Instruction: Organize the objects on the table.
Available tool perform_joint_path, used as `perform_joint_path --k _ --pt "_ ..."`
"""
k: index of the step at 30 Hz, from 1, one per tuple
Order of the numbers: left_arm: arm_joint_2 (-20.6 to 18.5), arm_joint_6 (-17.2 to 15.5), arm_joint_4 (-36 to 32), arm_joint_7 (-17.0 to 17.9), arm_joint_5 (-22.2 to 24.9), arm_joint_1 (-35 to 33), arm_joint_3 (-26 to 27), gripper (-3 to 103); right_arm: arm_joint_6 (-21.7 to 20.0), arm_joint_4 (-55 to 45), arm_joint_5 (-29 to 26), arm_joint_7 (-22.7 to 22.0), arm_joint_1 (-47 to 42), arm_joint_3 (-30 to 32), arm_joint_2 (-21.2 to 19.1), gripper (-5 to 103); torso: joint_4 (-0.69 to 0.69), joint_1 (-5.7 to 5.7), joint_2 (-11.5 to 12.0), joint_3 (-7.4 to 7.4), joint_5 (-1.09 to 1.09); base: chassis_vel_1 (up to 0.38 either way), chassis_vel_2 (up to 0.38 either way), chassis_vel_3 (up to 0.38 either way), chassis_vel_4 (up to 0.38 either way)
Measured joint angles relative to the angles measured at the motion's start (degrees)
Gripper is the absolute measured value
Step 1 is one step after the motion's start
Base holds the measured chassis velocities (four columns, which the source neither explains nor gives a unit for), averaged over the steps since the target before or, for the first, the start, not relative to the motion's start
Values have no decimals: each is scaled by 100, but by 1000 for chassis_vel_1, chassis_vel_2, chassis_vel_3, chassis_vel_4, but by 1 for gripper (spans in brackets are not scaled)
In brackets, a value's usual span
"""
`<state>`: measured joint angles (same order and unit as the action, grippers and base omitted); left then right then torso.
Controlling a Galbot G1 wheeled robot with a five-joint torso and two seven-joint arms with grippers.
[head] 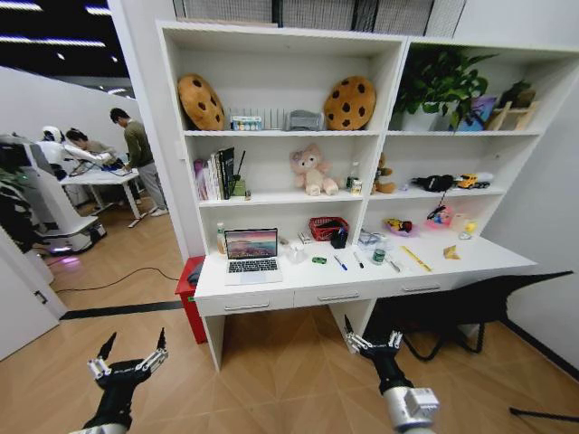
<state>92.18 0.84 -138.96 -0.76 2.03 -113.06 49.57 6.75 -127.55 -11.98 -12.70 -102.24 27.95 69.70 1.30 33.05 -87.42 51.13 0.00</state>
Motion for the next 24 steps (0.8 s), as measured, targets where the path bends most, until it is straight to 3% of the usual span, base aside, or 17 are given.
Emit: perform_joint_path --k 11,24 --pt "-34 33 51 22 23 34 41 98 36 2 -9 20 13 -16 9 100 -1 0 0 0 0 -82 76 93 -85" --pt "-19 61 87 85 28 38 24 97 -7 -44 -8 -26 20 -32 -60 100 1 0 0 0 -3 -242 243 259 -241"
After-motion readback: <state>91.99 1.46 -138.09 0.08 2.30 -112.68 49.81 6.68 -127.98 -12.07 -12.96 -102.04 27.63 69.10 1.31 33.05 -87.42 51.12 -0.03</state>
